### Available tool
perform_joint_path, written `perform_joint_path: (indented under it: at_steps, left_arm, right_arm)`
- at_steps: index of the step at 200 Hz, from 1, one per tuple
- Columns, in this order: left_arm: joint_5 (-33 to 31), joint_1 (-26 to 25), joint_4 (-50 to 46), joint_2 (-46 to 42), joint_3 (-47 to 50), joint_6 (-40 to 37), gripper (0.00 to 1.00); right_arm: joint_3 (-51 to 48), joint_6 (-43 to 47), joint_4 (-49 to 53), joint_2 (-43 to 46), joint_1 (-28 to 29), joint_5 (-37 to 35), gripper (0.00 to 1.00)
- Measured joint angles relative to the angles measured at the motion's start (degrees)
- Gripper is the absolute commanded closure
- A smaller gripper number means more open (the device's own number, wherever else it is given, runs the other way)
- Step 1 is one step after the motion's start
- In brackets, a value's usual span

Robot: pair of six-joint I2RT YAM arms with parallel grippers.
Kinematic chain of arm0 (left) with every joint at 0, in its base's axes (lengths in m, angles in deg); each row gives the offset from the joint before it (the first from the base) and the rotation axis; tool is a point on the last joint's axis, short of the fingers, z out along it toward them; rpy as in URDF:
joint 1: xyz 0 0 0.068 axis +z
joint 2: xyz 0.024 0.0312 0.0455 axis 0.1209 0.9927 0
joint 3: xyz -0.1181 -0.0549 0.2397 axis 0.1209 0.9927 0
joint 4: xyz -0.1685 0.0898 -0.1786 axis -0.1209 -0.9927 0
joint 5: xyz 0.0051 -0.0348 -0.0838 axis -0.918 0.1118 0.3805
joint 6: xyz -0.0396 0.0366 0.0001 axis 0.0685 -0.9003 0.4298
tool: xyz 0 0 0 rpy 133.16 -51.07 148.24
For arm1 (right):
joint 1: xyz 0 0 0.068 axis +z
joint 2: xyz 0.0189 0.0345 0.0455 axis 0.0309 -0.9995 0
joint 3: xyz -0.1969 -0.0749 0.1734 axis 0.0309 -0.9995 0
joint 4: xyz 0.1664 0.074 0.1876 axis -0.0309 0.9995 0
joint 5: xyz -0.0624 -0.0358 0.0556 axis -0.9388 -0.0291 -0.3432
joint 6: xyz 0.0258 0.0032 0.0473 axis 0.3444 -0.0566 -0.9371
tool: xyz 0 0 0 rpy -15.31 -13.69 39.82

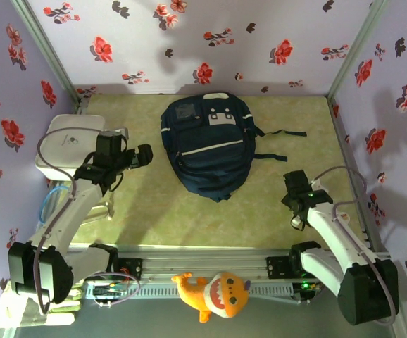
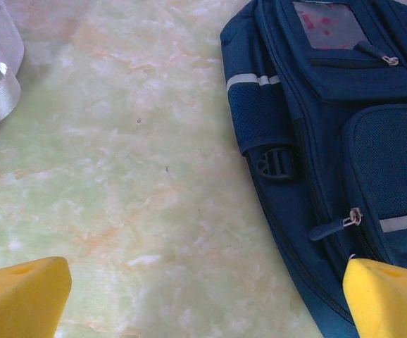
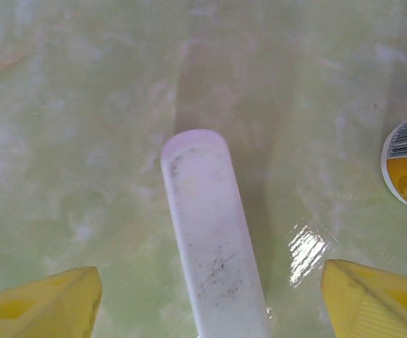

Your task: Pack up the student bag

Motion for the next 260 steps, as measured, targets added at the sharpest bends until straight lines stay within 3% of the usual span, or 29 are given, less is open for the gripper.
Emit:
perform_joint_path:
  at_steps: [41,97,122,161,208,260]
  left_arm:
    - [0.9,0.0,0.8,0.0,0.0,0.0,0.0]
    - [2.2,0.0,0.8,-0.1,0.0,0.0,0.0]
    - [3.1,0.0,0.9,-0.5,0.0,0.0,0.0]
    - [4.6,0.0,1.0,-0.6,0.0,-0.2,0.0]
    - [6.4,-1.2,1.7,2.1,0.0,-1.3,0.0]
    - [6.8,-11.3,-0.1,12.3,-7.1,-6.4,0.0]
  right_arm:
    - [-1.9,2.2,-4.3,-2.5,-3.5,4.4,0.34]
    - [-2.1,4.7,-6.1,-6.1,-5.5,7.0,0.66]
    - [-2.1,5.1,-6.1,-6.1,-5.5,6.9,0.75]
    - [-2.1,5.2,-6.0,-5.0,-5.5,7.5,0.8]
    - [-2.1,5.2,-7.5,1.4,-5.5,13.0,0.82]
    - [-2.3,2.4,-16.9,6.4,-5.5,23.0,0.82]
